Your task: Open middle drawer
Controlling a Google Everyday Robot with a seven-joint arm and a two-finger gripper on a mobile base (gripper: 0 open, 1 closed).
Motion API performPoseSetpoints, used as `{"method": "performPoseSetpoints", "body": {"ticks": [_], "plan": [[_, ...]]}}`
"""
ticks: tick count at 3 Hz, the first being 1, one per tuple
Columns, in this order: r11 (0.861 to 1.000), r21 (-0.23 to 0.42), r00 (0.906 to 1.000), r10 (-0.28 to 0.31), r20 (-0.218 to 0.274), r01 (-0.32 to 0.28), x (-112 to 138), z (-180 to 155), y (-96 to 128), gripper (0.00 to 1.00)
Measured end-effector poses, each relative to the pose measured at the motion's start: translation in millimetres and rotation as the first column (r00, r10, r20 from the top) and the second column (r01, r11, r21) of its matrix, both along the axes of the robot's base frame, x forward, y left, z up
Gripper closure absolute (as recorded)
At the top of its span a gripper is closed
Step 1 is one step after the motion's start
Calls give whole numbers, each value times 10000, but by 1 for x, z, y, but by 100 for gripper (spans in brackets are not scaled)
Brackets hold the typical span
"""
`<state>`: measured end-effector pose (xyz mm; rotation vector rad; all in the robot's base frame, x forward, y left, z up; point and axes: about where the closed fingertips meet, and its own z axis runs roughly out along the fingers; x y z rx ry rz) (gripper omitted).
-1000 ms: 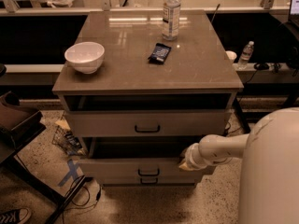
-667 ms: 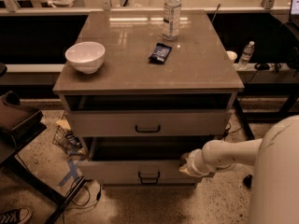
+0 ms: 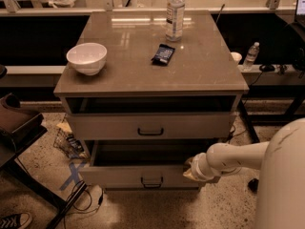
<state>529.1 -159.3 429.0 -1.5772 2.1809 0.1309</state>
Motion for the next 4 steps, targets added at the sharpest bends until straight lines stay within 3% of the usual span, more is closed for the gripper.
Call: {"method": "performPoseSetpoints", "body": {"ticks": [2, 3, 4], "plan": [[9999, -87, 9998, -57, -186, 55, -12, 2, -4, 100], [9998, -203, 9987, 41, -518, -52, -33, 3, -11, 100], [9998, -205, 9986, 42, -518, -53, -33, 3, -10, 100]]}}
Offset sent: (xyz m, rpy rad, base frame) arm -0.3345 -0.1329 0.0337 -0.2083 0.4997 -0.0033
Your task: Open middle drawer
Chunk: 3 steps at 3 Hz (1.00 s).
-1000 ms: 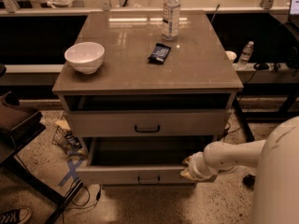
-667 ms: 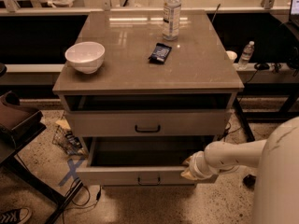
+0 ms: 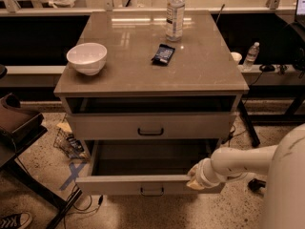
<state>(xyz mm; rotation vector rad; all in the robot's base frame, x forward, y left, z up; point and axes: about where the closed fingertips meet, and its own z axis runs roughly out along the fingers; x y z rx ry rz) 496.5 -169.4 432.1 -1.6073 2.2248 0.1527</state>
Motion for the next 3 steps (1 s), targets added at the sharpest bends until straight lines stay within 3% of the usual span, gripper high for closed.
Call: {"method": "performPoseSetpoints", "body": {"ticks": [1, 2, 3], "plan": [[9997, -122, 9982, 193, -564, -201, -30, -1, -9, 100], [9997, -122, 9982, 193, -564, -201, -29, 1, -8, 100], [9986, -278, 9933, 414, -1077, -446, -57, 2, -15, 100]]}}
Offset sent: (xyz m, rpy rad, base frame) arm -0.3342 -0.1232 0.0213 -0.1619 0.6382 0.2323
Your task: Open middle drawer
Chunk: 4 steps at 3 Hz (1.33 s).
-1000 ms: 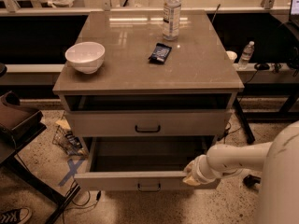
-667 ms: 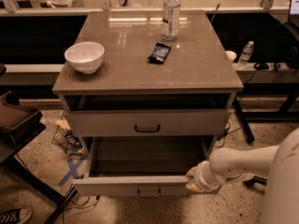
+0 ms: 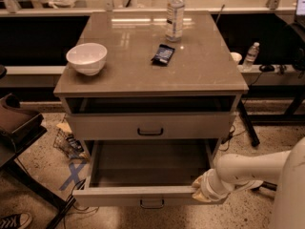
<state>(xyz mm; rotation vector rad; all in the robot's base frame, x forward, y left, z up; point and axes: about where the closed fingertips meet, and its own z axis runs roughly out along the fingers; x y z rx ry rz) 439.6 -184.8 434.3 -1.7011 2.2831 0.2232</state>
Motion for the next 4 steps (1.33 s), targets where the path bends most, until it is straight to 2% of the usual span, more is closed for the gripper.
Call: {"method": "performPoseSetpoints", "body": {"ticks": [1, 2, 3, 4], "plan": [[10000, -2, 10000, 1, -1, -1, 0, 0, 1, 100], [10000, 1, 10000, 11, -17, -11, 0, -1, 1, 85], [10000, 5, 10000, 24, -33, -24, -1, -1, 2, 61], [10000, 9, 10000, 40, -57, -40, -1, -2, 3, 30]]}}
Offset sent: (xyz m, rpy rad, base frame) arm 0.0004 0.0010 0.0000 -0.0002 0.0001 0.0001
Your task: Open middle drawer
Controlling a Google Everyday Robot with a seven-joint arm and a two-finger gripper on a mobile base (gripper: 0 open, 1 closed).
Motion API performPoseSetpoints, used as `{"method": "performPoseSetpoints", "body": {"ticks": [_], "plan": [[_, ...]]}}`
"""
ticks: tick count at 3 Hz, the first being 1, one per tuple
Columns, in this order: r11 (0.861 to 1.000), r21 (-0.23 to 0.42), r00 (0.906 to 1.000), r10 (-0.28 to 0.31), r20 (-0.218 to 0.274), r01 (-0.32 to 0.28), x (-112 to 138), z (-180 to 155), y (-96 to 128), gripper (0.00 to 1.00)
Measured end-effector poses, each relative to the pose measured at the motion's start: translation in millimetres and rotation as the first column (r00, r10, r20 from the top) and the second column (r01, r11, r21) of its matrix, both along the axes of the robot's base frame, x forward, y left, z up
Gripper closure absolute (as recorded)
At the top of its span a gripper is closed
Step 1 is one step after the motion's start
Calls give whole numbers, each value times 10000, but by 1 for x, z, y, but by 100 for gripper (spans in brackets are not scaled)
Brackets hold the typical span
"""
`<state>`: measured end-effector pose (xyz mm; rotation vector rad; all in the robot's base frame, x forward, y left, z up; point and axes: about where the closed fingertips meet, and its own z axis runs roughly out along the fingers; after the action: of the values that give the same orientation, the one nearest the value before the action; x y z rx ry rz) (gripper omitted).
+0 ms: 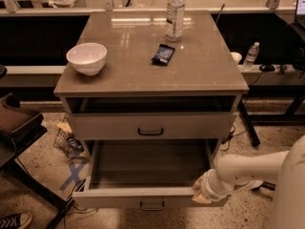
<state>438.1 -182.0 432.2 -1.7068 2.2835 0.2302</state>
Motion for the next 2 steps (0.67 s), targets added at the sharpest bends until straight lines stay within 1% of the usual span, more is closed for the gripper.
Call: {"method": "performPoseSetpoints", "body": {"ticks": [1, 2], "plan": [[10000, 3, 10000, 9, -13, -9, 0, 0, 0, 7], [10000, 5, 10000, 20, -26, -20, -1, -1, 1, 0]]}}
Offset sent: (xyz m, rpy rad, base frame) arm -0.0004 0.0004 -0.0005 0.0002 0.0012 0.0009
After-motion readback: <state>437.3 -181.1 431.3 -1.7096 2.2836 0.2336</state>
